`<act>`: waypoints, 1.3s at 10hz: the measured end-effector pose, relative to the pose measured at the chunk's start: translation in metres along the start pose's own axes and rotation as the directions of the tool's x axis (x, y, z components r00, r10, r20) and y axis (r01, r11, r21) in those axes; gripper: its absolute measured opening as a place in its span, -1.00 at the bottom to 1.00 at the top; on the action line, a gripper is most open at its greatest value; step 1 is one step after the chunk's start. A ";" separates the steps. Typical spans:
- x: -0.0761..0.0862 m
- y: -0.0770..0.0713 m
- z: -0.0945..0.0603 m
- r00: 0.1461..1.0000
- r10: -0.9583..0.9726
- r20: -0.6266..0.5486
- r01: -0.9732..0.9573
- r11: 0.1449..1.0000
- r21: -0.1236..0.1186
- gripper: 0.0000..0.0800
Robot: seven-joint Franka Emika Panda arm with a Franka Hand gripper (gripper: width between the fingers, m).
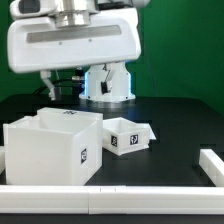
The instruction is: Assemble drawer
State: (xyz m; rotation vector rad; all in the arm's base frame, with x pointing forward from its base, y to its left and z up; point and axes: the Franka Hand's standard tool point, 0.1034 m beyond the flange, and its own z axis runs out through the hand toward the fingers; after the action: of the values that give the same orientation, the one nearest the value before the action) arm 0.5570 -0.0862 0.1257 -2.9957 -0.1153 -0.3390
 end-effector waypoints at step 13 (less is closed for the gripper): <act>0.045 -0.033 0.017 0.900 0.373 -0.226 -0.386 0.922 -0.019 0.62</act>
Offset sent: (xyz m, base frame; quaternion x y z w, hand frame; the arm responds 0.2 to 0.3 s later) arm 0.0000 0.0000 0.0000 0.0000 0.1938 0.0000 0.9810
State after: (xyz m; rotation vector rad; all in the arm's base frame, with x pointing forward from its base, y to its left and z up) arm 0.6018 -0.0482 0.1238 -2.9218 0.5045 -0.6281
